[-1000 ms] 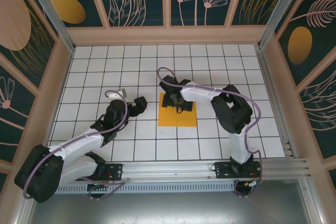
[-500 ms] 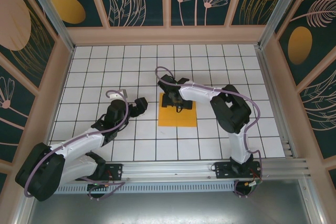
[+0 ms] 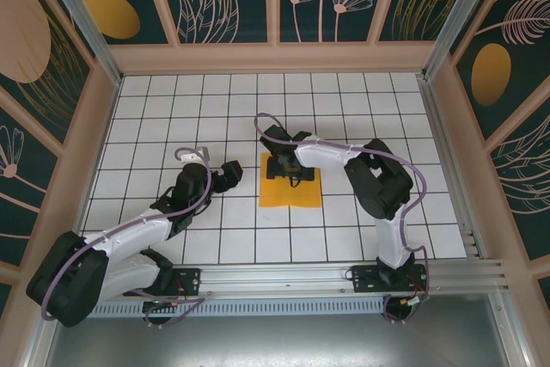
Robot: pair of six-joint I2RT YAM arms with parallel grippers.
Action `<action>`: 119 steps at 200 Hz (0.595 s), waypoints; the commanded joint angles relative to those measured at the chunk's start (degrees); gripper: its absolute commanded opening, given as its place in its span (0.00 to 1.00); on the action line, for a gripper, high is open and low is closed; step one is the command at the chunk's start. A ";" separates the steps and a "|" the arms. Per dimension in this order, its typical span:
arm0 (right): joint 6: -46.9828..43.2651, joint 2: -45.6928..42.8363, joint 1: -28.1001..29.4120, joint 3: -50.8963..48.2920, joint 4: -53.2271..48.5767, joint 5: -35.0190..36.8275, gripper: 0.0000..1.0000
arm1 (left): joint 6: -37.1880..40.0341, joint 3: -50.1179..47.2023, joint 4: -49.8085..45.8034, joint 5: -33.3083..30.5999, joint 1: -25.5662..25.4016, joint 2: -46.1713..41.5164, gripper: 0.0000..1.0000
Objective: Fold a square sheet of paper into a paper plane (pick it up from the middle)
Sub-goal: Fold the square sheet of paper in half at the center of the table.
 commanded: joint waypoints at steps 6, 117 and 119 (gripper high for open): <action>-0.96 4.06 0.25 -4.08 0.77 -4.31 0.89 | 1.33 1.23 1.07 0.13 -0.14 0.01 0.99; -2.09 -3.79 -0.01 0.23 2.21 -5.46 0.58 | 1.06 1.47 0.11 -0.18 -0.14 -0.57 0.99; -2.09 -4.10 -0.01 0.24 2.41 -5.66 0.57 | 1.12 1.45 0.04 -0.21 -0.16 -0.64 0.99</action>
